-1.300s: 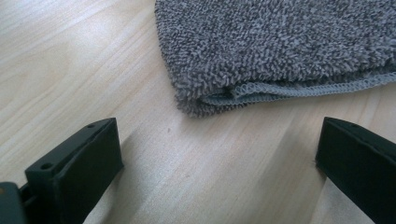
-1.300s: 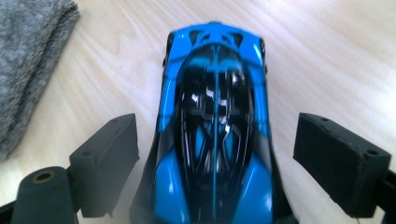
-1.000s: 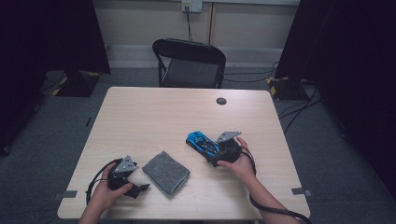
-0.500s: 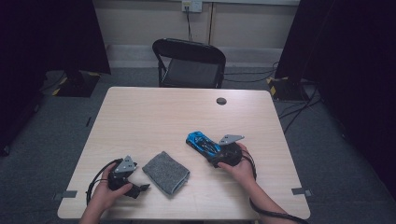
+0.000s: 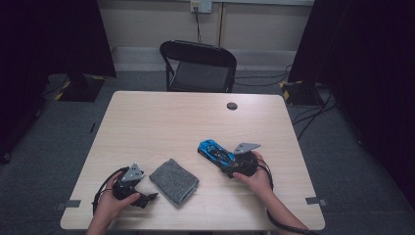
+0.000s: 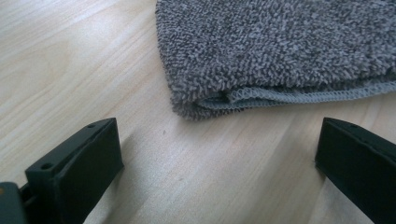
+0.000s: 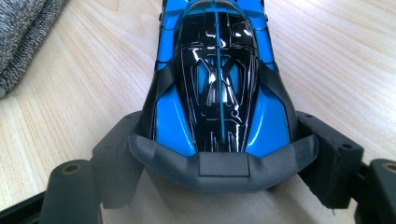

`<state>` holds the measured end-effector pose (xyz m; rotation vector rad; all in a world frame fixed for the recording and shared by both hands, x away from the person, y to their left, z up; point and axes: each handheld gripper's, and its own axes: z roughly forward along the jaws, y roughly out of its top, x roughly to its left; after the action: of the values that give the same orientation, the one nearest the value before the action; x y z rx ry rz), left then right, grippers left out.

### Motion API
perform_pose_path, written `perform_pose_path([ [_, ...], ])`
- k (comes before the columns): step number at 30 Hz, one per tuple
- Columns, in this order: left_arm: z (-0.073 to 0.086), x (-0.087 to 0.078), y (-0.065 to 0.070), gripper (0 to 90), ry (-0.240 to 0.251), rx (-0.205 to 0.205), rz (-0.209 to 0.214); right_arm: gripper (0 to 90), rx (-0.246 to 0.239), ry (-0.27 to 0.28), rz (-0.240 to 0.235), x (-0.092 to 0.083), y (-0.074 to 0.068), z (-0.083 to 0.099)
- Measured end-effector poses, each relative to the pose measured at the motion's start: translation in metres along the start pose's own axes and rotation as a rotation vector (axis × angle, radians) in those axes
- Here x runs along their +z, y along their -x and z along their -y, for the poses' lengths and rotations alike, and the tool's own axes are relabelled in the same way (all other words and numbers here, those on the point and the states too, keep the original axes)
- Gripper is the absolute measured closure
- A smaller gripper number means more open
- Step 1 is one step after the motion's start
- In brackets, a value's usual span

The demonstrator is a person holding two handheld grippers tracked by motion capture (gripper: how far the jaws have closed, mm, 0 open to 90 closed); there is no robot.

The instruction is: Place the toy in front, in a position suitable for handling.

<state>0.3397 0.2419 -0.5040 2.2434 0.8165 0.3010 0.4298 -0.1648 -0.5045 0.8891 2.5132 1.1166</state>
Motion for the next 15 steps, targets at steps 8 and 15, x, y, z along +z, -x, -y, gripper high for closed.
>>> perform_pose_path([
  [8,-0.008,-0.016,-0.003,20.4,0.040,-0.015,-0.036,23.8,0.001,-0.002,-0.002,0.000,0.000,0.000],
  [15,-0.029,-0.027,0.009,15.4,0.105,-0.086,0.014,23.7,-0.001,-0.002,-0.003,0.001,0.000,-0.001],
])
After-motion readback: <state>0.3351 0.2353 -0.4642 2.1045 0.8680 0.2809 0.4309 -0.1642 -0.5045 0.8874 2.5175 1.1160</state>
